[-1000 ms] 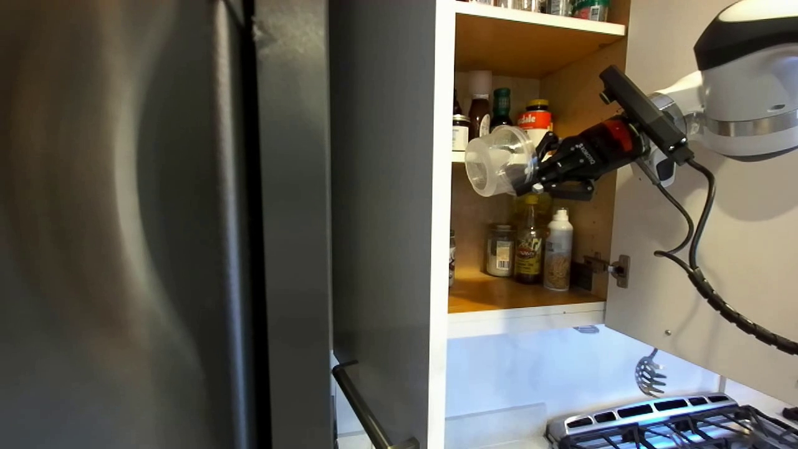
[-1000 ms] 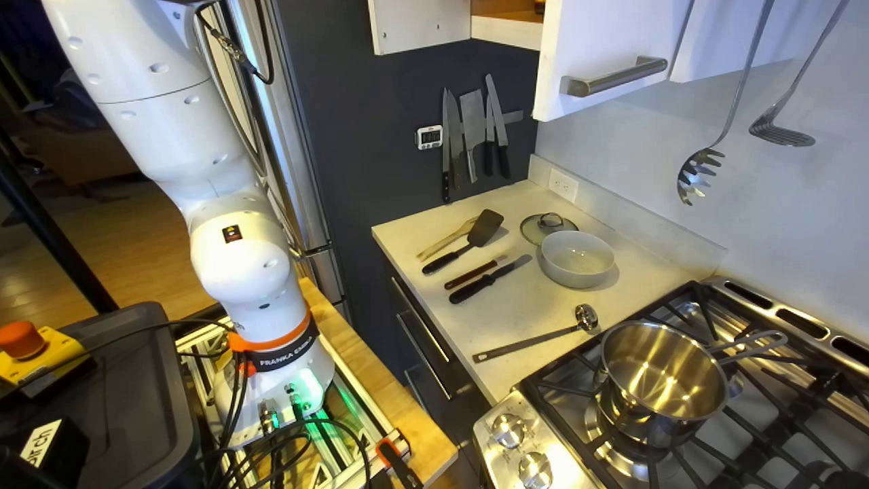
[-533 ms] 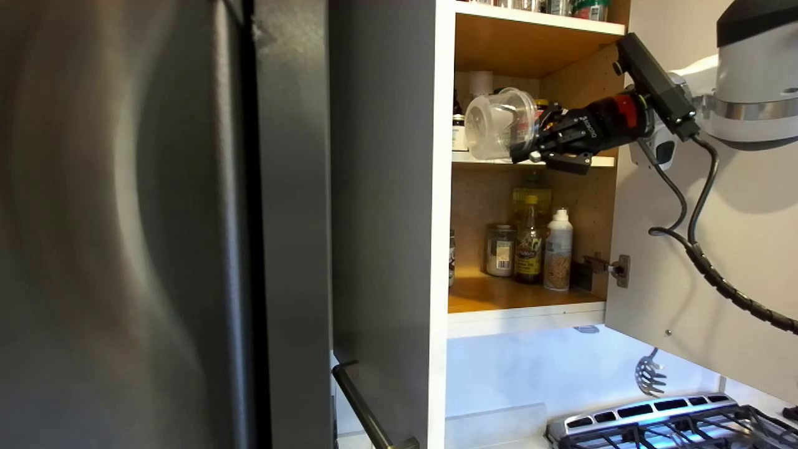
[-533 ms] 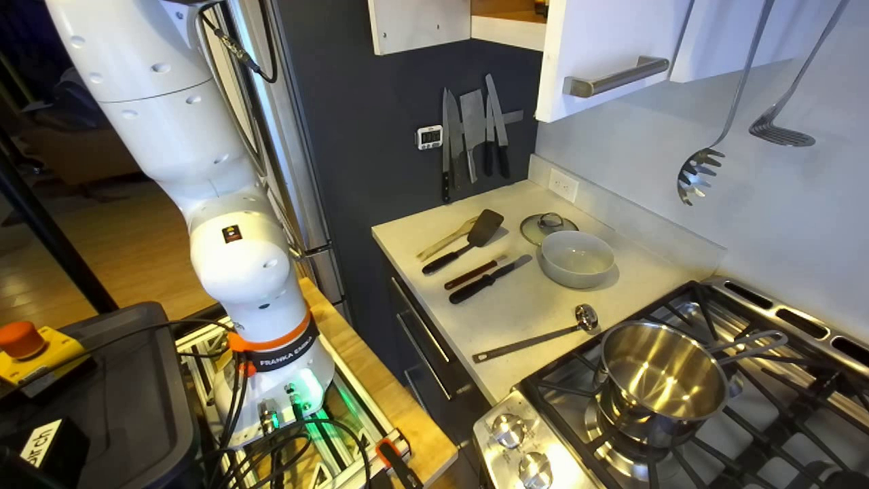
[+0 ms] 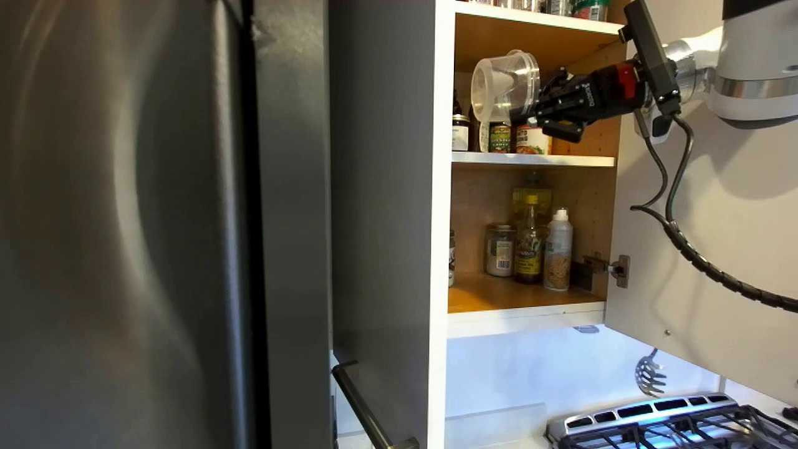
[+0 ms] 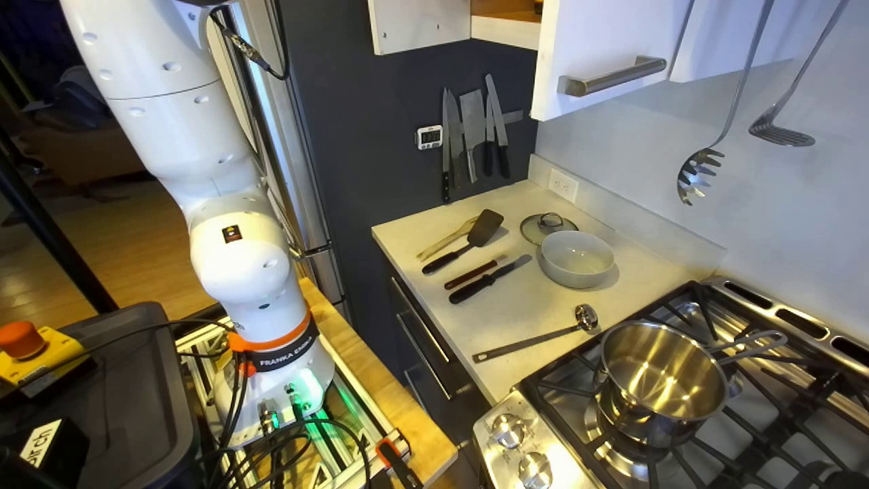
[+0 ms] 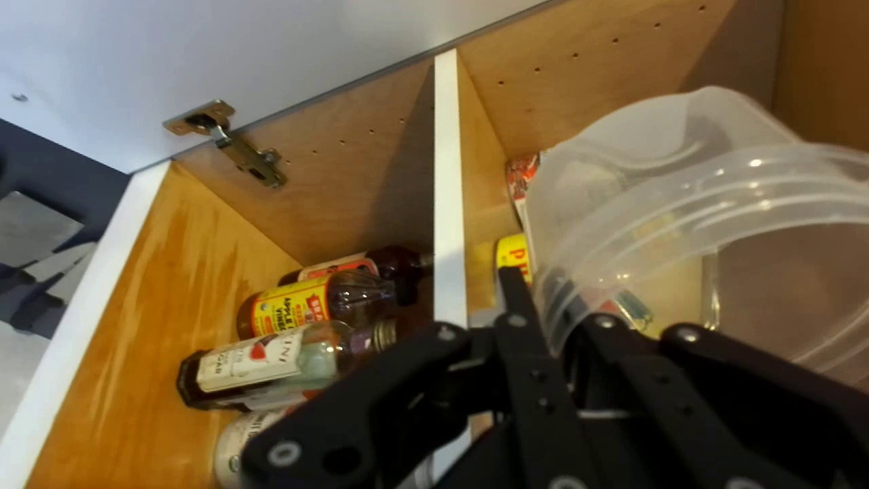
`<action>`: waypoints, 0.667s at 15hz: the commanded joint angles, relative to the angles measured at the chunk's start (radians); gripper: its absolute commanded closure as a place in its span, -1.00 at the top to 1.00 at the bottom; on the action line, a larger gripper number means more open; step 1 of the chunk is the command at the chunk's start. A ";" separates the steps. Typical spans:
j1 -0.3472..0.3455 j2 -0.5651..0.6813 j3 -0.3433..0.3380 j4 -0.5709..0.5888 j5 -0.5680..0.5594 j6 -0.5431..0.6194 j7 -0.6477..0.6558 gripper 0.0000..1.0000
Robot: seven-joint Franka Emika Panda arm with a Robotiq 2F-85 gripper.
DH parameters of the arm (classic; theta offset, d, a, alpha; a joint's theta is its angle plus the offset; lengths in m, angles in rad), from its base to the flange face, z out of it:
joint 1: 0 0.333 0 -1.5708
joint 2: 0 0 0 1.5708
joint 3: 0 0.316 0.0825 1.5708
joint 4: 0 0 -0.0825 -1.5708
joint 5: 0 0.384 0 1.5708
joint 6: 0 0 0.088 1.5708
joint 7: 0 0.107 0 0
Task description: Remove the clear bowl from the bottom shelf and put it on the second last shelf of the top wall cabinet
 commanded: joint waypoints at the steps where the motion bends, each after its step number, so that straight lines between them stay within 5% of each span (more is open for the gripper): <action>1: 0.003 0.046 0.011 0.084 -0.071 0.083 -0.051 -0.95; 4: 0.014 0.067 0.028 0.112 -0.193 0.184 -0.109 -0.95; 5: 0.008 0.040 0.019 0.073 -0.129 0.135 -0.083 -0.80; 10: 0.013 0.060 0.029 0.095 -0.174 0.177 -0.110 -0.80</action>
